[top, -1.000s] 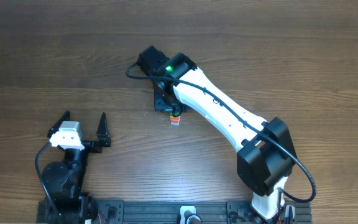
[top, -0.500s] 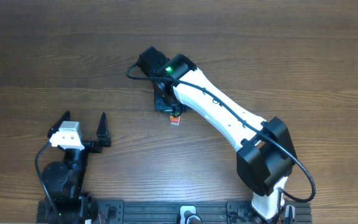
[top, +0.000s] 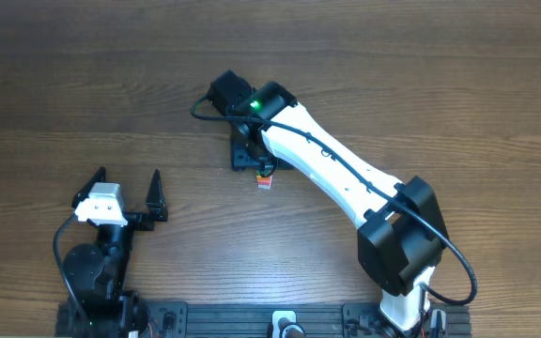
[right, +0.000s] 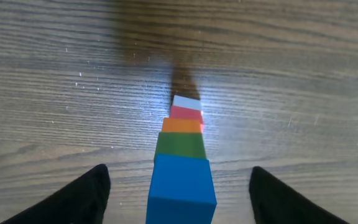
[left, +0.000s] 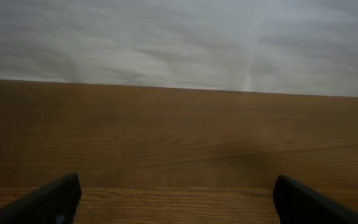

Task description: Stack Cubes

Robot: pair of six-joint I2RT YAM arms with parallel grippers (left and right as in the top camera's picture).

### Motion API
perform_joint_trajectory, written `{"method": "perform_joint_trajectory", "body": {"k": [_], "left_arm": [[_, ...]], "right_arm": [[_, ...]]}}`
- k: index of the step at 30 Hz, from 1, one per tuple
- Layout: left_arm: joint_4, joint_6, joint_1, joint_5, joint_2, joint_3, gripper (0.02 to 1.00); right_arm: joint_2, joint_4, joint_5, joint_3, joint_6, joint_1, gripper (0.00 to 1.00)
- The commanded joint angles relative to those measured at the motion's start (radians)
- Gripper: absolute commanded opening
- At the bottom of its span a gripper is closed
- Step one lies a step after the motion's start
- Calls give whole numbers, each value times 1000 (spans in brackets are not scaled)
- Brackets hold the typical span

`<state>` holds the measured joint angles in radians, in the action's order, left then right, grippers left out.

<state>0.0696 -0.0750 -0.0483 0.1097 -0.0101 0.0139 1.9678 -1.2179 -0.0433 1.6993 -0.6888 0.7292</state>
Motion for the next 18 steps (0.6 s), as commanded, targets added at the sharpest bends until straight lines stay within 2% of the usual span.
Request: {"method": "perform_joint_trajectory", "body": {"k": [1, 3, 6, 9, 12, 14, 15, 18], "left_arm": [[-3, -11, -6, 13, 7, -8, 1000], [-3, -10, -6, 13, 7, -8, 998], [-3, -10, -6, 13, 7, -8, 998], [-3, -11, -6, 13, 7, -8, 1000], [-3, -10, -6, 13, 7, -8, 1000], [-3, -10, -6, 13, 7, -8, 1000], [-3, -10, -6, 13, 7, -8, 1000], [-3, -11, -6, 13, 7, -8, 1000]], "right_arm": [[14, 6, -2, -10, -6, 2, 884], [10, 14, -3, -6, 8, -6, 991], [-5, 40, -28, 14, 48, -27, 991], [-21, 58, -103, 56, 75, -58, 993], [-29, 57, -150, 120, 150, -113, 993], [-35, 24, -196, 178, 190, -168, 991], [-55, -13, -248, 217, 215, -225, 993], [-108, -34, -277, 222, 276, -308, 991]]}}
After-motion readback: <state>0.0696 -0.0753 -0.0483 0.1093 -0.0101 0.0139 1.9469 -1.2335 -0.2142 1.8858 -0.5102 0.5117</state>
